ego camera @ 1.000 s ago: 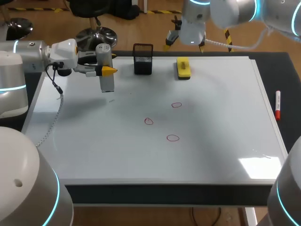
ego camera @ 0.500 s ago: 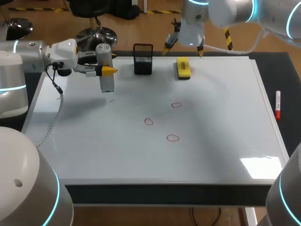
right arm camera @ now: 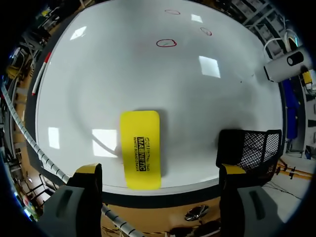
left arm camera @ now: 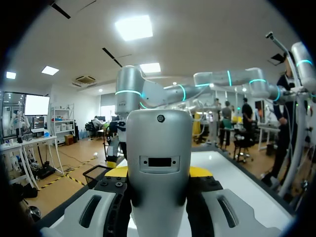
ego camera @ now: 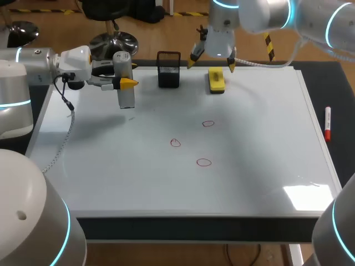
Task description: Pick up the inspection probe, press it on each red-marked spot on the whiteboard one by one, put down the probe, pick up the eraser, and wipe off all the red marks.
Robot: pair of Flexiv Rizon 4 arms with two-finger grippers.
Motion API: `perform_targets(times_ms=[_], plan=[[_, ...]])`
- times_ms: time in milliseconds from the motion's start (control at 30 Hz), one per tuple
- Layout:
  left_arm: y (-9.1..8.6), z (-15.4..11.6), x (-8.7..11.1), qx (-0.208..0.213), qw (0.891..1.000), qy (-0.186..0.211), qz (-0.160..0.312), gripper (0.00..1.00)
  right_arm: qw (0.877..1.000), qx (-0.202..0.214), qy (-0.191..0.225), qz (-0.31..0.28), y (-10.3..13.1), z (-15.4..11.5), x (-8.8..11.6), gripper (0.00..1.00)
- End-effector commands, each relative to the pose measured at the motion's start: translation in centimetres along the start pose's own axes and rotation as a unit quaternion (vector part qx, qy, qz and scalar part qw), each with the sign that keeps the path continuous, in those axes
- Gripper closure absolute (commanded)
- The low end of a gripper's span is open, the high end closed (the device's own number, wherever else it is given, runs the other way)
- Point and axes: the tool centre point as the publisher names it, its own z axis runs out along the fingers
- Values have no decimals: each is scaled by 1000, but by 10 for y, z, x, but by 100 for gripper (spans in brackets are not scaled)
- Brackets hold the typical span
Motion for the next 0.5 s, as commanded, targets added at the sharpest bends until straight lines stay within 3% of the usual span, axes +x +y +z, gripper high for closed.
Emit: perform_targets(times_ms=[33,500], plan=[[0,0,-1,1,1000,1,1,100,1000,-9,8,5,1,8,0,0],[0,0,-1,1,1000,1,1,100,999,-15,23,36,4,21,14,0]])
